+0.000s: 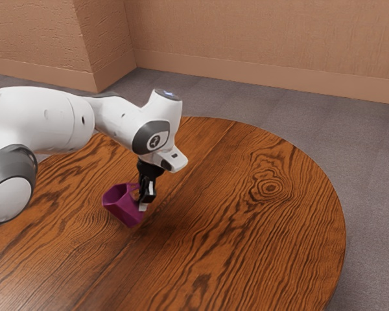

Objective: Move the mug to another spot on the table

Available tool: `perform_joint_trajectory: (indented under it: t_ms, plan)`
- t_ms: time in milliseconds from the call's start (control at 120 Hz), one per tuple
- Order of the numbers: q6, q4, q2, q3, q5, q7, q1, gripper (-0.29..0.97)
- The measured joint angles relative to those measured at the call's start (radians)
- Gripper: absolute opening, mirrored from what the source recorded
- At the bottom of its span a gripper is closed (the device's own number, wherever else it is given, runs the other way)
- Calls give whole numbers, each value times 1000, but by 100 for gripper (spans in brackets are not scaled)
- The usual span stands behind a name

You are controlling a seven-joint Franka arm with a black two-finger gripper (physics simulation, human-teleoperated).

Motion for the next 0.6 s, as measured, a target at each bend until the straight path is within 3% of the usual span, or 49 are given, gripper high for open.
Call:
perform_joint_trajectory:
  t_ms: [600]
  plan:
    - [5,-22,39,-22,4,-73,-8,-11]
